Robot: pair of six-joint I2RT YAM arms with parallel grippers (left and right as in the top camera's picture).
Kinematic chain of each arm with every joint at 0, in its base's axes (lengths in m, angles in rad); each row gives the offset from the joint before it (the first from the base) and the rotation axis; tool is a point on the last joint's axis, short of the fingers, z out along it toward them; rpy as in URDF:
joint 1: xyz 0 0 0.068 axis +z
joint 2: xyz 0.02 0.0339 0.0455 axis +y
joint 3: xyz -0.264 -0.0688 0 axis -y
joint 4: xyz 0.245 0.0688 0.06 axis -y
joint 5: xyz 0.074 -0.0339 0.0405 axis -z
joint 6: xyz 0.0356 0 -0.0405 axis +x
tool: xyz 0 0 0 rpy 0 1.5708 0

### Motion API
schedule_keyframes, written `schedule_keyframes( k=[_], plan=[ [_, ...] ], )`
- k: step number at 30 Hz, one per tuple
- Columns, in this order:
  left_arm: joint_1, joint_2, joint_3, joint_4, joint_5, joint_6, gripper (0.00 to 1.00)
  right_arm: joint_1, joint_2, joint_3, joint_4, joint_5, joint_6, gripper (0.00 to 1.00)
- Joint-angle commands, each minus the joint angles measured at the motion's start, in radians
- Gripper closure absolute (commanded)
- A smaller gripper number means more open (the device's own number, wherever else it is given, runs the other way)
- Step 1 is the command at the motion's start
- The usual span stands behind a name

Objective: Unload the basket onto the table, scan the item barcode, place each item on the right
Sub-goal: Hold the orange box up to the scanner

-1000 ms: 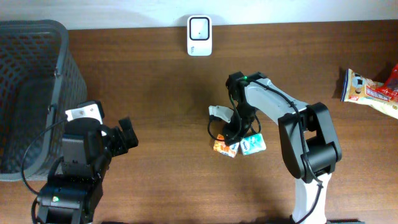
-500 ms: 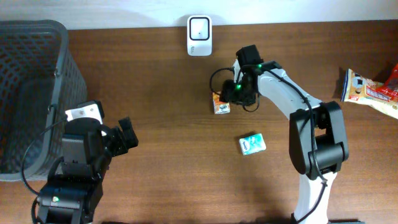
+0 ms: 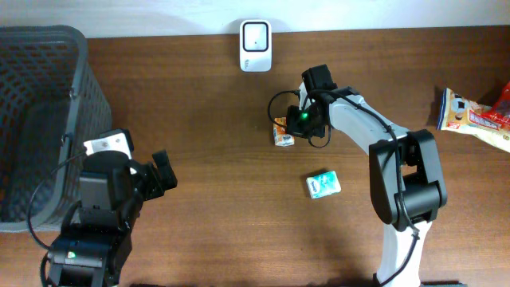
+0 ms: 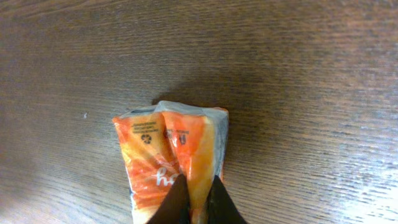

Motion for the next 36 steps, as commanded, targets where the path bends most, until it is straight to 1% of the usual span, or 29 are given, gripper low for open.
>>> schedule_keyframes(
  k=[1,4,5,6,8,9,11,12,13,14,15,16,17,18,20,21,24,27,29,34,36],
  plan=[
    [0.002,-0.004,-0.001,0.002,0.003,-0.01,0.01,0.003,0.005,-0.021,-0.009,0.007,-0.016,0.96],
    [0.002,-0.004,-0.001,0.002,0.003,-0.01,0.01,-0.024,-0.014,0.077,-0.034,-0.112,-0.121,0.96],
    [0.002,-0.004,-0.001,0.002,0.003,-0.01,0.01,-0.035,-0.025,0.118,-0.04,-0.15,-0.188,0.96],
    [0.002,-0.004,-0.001,0.002,0.003,-0.01,0.01,-0.042,-0.039,0.169,-0.051,-0.206,-0.295,0.96],
    [0.002,-0.004,-0.001,0.002,0.003,-0.01,0.01,-0.043,-0.05,0.217,-0.056,-0.238,-0.407,0.96],
    [0.002,-0.004,-0.001,0.002,0.003,-0.01,0.01,-0.042,-0.051,0.241,-0.055,-0.22,-0.444,0.96],
    [0.002,-0.004,-0.001,0.002,0.003,-0.01,0.01,-0.032,-0.051,0.254,-0.044,-0.1,-0.444,0.96],
    [0.002,-0.004,-0.001,0.002,0.003,-0.01,0.01,-0.018,-0.051,0.254,-0.037,0.02,-0.443,0.96],
    [0.002,-0.004,-0.001,0.002,0.003,-0.01,0.01,0.005,-0.051,0.254,-0.023,0.221,-0.44,0.96],
    [0.002,-0.004,-0.001,0.002,0.003,-0.01,0.01,0.043,-0.051,0.254,0.017,0.498,-0.441,0.96],
    [0.002,-0.004,-0.001,0.002,0.003,-0.01,0.01,0.072,-0.051,0.254,0.061,0.685,-0.446,0.96],
    [0.002,-0.004,-0.001,0.002,0.003,-0.01,0.01,0.112,-0.045,0.253,0.145,0.846,-0.501,0.96],
    [0.002,-0.004,-0.001,0.002,0.003,-0.01,0.01,0.135,-0.042,0.253,0.215,0.873,-0.582,0.96],
    [0.002,-0.004,-0.001,0.002,0.003,-0.01,0.01,0.162,-0.04,0.253,0.305,0.863,-0.664,0.96],
    [0.002,-0.004,-0.001,0.002,0.003,-0.01,0.01,0.187,-0.031,0.253,0.429,0.861,-0.703,0.96],
    [0.002,-0.004,-0.001,0.002,0.003,-0.01,0.01,0.195,-0.016,0.253,0.518,0.851,-0.727,0.96],
    [0.002,-0.004,-0.001,0.002,0.003,-0.01,0.01,0.195,0.047,0.253,0.694,0.675,-0.915,0.96],
    [0.002,-0.004,-0.001,0.002,0.003,-0.01,0.01,0.195,0.116,0.253,0.845,0.642,-1.047,0.96],
    [0.002,-0.004,-0.001,0.002,0.003,-0.01,0.01,0.195,0.155,0.253,0.904,0.595,-1.154,0.96],
    [0.002,-0.004,-0.001,0.002,0.003,-0.01,0.01,0.194,0.202,0.254,1.036,0.571,-1.265,0.96],
    [0.002,-0.004,-0.001,0.002,0.003,-0.01,0.01,0.193,0.227,0.253,1.044,0.547,-1.359,0.96]
  ],
)
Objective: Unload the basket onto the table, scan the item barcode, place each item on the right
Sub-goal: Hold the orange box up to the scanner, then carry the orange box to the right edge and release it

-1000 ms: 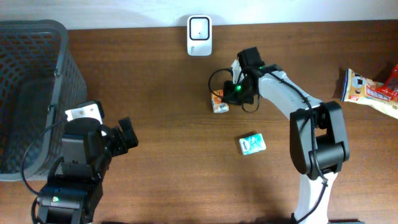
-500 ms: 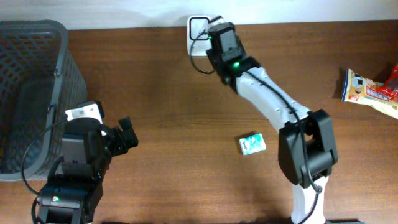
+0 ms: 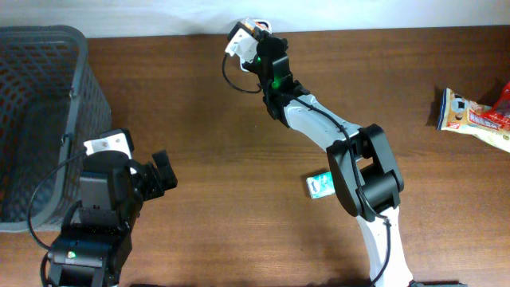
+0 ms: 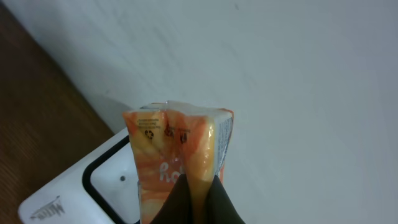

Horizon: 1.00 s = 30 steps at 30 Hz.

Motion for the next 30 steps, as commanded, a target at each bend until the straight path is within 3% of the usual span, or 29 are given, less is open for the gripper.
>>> schedule_keyframes(
  k=[1,4,9,11,18,23,27,30],
  plan=[
    [0.002,-0.005,0.0,0.002,0.003,-0.009,0.01,-0.004,0.049,0.008,0.022,-0.038,-0.125,0.96],
    [0.002,-0.005,0.0,0.002,0.003,-0.01,0.01,-0.026,0.088,0.008,0.052,-0.034,-0.076,0.96],
    [0.002,-0.005,0.0,0.002,0.003,-0.01,0.01,-0.069,0.092,0.03,0.062,-0.035,0.224,0.96],
    [0.002,-0.005,0.0,0.002,0.003,-0.01,0.01,-0.069,0.092,0.061,0.061,-0.034,0.282,0.96],
    [0.002,-0.005,0.0,0.002,0.003,-0.01,0.01,-0.069,0.108,0.158,-0.025,-0.09,0.196,0.96],
    [0.002,-0.005,0.0,0.002,0.003,-0.01,0.01,-0.069,0.113,0.158,-0.042,-0.082,0.261,0.96],
    [0.002,-0.005,0.0,0.002,0.003,-0.01,0.01,-0.075,0.084,0.172,-0.035,0.177,0.379,0.96],
    [0.002,-0.005,0.0,0.002,0.003,-0.01,0.01,-0.117,0.013,0.172,-0.097,0.235,0.547,0.96]
  ],
)
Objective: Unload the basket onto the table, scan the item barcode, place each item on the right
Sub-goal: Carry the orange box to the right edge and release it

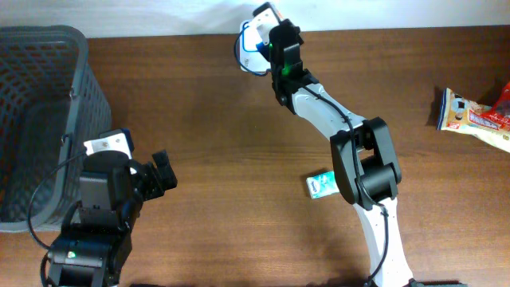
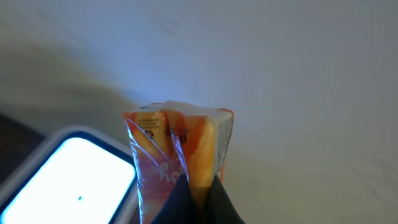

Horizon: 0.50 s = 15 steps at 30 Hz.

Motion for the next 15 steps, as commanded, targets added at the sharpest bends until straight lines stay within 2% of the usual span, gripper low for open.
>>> schedule_keyframes(
  k=[1,4,7,11,15],
  plan=[
    [0.002,-0.005,0.0,0.001,0.003,-0.01,0.01,-0.073,-0.129,0.026,-0.113,0.108,0.271,0.96],
    [0.002,-0.005,0.0,0.001,0.003,-0.01,0.01,-0.218,-0.263,0.026,-0.371,0.088,0.531,0.96],
    [0.002,-0.005,0.0,0.001,0.003,-0.01,0.01,-0.38,-0.338,0.026,-0.611,0.088,0.689,0.96],
    [0.002,-0.005,0.0,0.001,0.003,-0.01,0.01,-0.631,-0.344,0.025,-0.935,0.084,0.723,0.96],
    [0.002,-0.005,0.0,0.001,0.003,-0.01,0.01,-0.843,-0.328,0.018,-1.133,0.083,0.808,0.96]
  ],
)
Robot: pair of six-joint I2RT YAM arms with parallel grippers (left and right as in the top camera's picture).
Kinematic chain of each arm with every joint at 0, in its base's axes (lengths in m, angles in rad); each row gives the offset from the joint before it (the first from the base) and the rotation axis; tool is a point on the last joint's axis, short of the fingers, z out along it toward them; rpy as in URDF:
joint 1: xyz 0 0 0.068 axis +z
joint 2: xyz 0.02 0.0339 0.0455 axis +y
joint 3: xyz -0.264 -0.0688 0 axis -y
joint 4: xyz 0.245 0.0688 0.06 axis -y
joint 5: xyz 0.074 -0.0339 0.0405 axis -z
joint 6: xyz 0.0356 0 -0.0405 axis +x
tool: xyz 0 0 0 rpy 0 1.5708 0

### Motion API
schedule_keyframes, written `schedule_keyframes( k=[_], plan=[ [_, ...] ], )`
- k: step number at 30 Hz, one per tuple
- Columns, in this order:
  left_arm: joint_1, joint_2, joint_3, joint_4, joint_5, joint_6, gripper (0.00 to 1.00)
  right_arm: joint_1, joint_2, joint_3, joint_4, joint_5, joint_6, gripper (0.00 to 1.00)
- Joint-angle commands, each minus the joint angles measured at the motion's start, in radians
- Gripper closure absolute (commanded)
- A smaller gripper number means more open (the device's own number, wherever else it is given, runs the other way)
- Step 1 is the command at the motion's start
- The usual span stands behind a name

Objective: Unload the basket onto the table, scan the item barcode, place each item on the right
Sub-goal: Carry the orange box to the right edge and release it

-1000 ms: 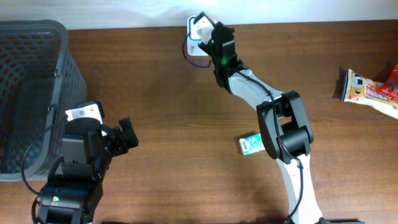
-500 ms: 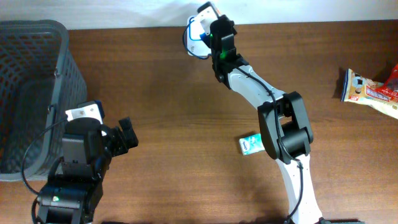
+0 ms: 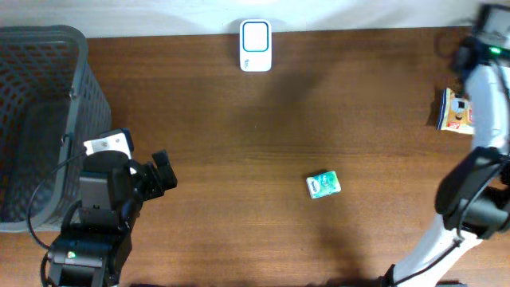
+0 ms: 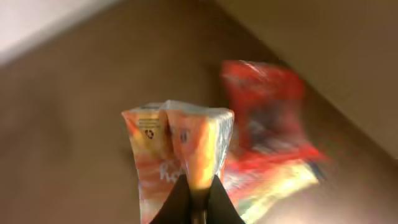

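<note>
The orange snack packet (image 4: 177, 149) fills the middle of the right wrist view, with my right gripper (image 4: 198, 182) shut on its lower edge. That view is blurred with motion. In the overhead view my right arm (image 3: 483, 68) reaches to the table's far right corner, and the packet itself is hidden there. Far off at the back middle stands the white barcode scanner (image 3: 255, 37), its screen lit. My left gripper (image 3: 163, 174) rests at the lower left with nothing near it; its jaws cannot be made out.
A dark mesh basket (image 3: 44, 119) stands at the far left. A small green packet (image 3: 323, 184) lies right of the table's middle. Snack packets (image 3: 456, 110) lie by the right edge; a blurred red one (image 4: 264, 118) shows beyond the held packet.
My right gripper, holding the orange packet, has gone from in front of the scanner at the back middle to the far right corner over the snack packets. The left arm is unchanged.
My right gripper was shut on the orange packet lying on the table near the middle. Then it held the packet up at the scanner, and was still there a second later with the screen glowing. Now it holds the packet at the far right.
</note>
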Motion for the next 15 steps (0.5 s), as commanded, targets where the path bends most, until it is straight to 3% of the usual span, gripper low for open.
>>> schedule_keyframes(
  k=[1,5,11,13,14,15],
  plan=[
    [0.002,-0.005,0.0,0.001,0.003,-0.01,0.01,-0.122,0.015,-0.003,-0.08,-0.006,0.107,0.96],
    [0.002,-0.005,0.0,0.001,0.003,-0.01,0.01,-0.234,0.015,-0.027,-0.075,-0.236,0.104,0.95],
    [0.002,-0.005,0.0,0.001,0.003,-0.01,0.01,-0.227,0.017,-0.042,-0.046,-0.311,0.095,0.54],
    [0.002,-0.005,0.0,0.001,0.003,-0.01,0.01,-0.219,0.017,-0.042,-0.047,-0.311,0.095,0.45],
    [0.002,-0.005,0.0,0.001,0.003,-0.01,0.01,-0.214,0.017,-0.042,-0.053,-0.311,0.096,0.33],
    [0.002,-0.005,0.0,0.001,0.003,-0.01,0.01,-0.21,0.017,-0.042,-0.064,-0.325,0.096,0.01]
  ],
)
